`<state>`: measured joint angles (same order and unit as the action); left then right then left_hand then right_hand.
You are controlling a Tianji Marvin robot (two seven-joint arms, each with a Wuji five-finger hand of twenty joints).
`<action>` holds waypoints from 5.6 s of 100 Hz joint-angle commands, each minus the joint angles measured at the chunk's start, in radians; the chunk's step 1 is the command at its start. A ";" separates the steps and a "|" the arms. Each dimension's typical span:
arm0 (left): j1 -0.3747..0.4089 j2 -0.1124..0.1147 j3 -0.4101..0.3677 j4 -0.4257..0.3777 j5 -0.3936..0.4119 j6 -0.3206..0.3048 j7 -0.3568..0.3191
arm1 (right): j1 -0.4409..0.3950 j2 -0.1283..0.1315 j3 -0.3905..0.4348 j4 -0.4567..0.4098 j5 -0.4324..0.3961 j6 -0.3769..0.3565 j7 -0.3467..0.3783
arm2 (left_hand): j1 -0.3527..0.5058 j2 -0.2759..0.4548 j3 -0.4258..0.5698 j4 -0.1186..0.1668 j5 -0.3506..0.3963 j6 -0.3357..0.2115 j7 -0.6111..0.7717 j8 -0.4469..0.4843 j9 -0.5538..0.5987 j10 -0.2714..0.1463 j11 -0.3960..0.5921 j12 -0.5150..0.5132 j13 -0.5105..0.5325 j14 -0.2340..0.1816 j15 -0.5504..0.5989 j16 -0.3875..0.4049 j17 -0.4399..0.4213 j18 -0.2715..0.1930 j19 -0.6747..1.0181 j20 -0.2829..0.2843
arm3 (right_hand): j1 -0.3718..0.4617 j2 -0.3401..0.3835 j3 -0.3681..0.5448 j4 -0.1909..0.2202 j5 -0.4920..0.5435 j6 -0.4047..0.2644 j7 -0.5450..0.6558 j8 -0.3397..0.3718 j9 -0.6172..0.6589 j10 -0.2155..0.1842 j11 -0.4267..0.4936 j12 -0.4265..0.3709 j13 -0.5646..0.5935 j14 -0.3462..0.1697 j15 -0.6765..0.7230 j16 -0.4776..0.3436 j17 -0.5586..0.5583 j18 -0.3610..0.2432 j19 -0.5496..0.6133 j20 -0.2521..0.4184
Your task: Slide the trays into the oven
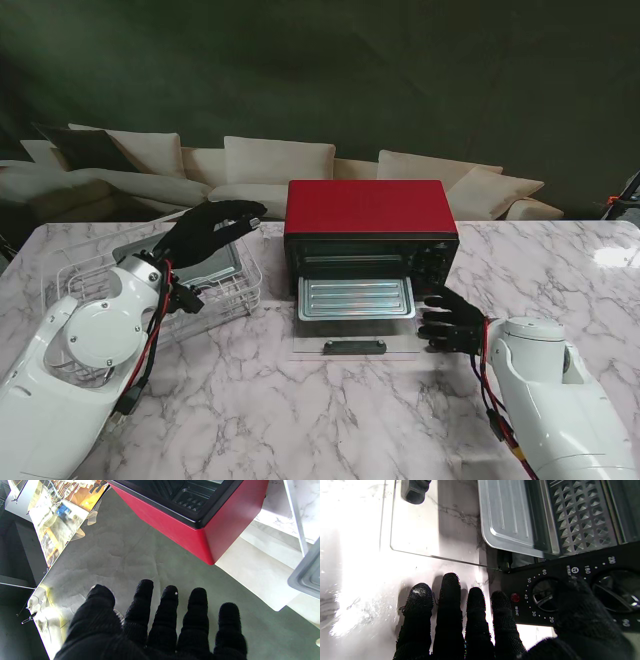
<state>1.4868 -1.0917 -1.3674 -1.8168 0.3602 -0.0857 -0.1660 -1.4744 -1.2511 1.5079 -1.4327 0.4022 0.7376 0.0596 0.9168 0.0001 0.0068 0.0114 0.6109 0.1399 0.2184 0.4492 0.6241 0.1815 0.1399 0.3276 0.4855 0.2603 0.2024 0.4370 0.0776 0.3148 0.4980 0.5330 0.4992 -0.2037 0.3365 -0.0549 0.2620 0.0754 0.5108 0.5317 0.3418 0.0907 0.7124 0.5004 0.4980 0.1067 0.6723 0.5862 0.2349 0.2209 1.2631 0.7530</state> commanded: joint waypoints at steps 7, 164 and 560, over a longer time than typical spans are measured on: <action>0.002 -0.001 -0.001 -0.005 0.000 0.003 -0.013 | -0.040 0.011 0.024 -0.029 -0.002 -0.001 0.011 | -0.013 0.035 -0.032 -0.008 0.023 -0.008 -0.001 0.005 0.019 -0.002 -0.004 0.008 0.007 -0.003 0.013 0.012 -0.013 0.020 0.010 0.006 | -0.018 0.006 -0.018 0.023 -0.003 -0.019 -0.008 0.001 -0.006 0.002 -0.006 -0.005 -0.009 0.002 -0.002 -0.011 -0.019 0.056 -0.004 0.007; 0.036 -0.002 -0.016 -0.008 0.012 -0.044 0.010 | -0.331 0.222 -0.096 -0.652 -0.816 -0.567 0.410 | -0.007 0.044 -0.032 -0.009 0.024 -0.004 -0.002 0.005 0.019 -0.001 -0.005 0.007 0.002 -0.003 0.011 0.010 -0.016 0.018 0.002 0.005 | -0.051 0.041 -0.012 0.026 -0.008 -0.023 -0.138 -0.367 0.057 -0.050 -0.628 -0.404 -0.188 -0.127 -0.643 -0.470 -0.164 -0.067 -0.856 -0.334; 0.061 -0.002 -0.031 0.001 0.003 -0.035 0.007 | 0.365 0.164 -0.712 0.093 -0.957 -0.534 0.220 | -0.006 0.048 -0.032 -0.009 0.031 0.000 0.000 0.007 0.024 0.003 -0.007 0.008 0.002 0.004 0.012 0.013 -0.016 0.021 -0.004 0.012 | -0.114 0.041 0.041 0.026 0.007 -0.153 0.011 -0.319 -0.025 -0.154 -0.403 -0.300 -0.140 -0.085 -0.571 -0.425 -0.257 0.007 -0.479 -0.534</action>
<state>1.5482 -1.0927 -1.4009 -1.8209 0.3657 -0.1193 -0.1467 -1.0928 -1.0925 0.7847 -1.3147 -0.5438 0.2097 0.2770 0.9168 0.0008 0.0068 0.0114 0.6111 0.1400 0.2186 0.4492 0.6241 0.1818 0.1399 0.3277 0.4868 0.2622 0.2024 0.4370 0.0775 0.3149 0.4981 0.5330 0.4379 -0.1466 0.3627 -0.0549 0.2522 -0.0369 0.5112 0.1905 0.3370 -0.0784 0.3069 0.1923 0.3296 0.0135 0.0791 0.1374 -0.0219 0.2109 0.7641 0.2025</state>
